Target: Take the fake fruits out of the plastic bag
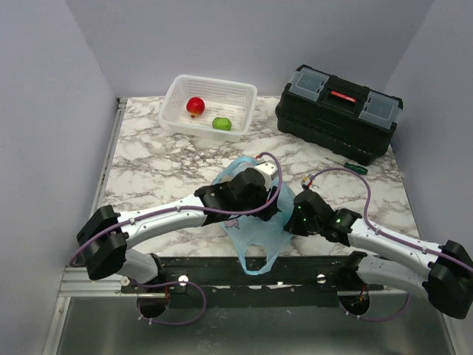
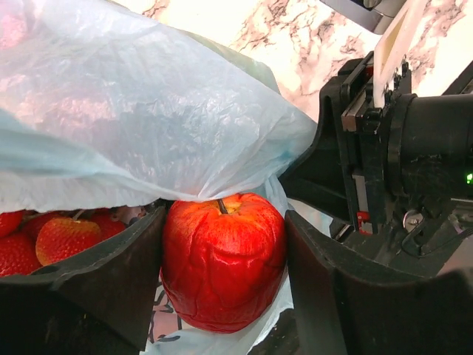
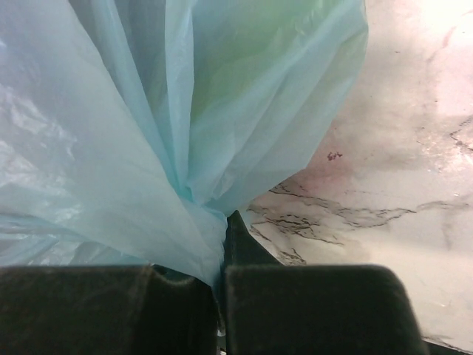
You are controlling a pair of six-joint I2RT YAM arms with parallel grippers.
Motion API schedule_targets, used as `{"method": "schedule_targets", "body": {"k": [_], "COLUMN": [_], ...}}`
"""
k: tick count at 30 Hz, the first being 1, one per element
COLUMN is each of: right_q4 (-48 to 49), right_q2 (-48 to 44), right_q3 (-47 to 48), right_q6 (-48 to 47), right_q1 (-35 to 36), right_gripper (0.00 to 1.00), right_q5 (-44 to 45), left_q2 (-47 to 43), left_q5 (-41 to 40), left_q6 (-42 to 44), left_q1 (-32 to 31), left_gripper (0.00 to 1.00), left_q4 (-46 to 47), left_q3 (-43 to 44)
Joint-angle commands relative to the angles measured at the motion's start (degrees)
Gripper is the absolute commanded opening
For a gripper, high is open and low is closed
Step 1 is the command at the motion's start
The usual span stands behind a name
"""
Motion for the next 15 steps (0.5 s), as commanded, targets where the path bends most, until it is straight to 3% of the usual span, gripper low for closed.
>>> {"method": "schedule_targets", "body": {"k": [1,5,15], "right_q4": [-0.38,-0.45,-5.66], "right_q2": [0.47,0.76,-5.78], "right_q3": [-1.54,-0.91,-0.67], "right_q6": [0.33,0.16,2.79], "right_q1": [0.23,0.21,0.2], "right_gripper": [0.06,0.06,0.07], "right_q5": [-0.17,-0.52,4.39], "left_q2": [-3.37,0.77,8.75], "left_q5": [-2.11,-1.59,-0.88], "left_q6": [0.47,-0.6,-4.04], "left_q1": [0.57,0.99,1.88], "left_gripper": [0.52,0.52,0.57], "left_q4": [2.51,0.74,8.82], "left_q3": [-2.27,-0.81,-6.22]}}
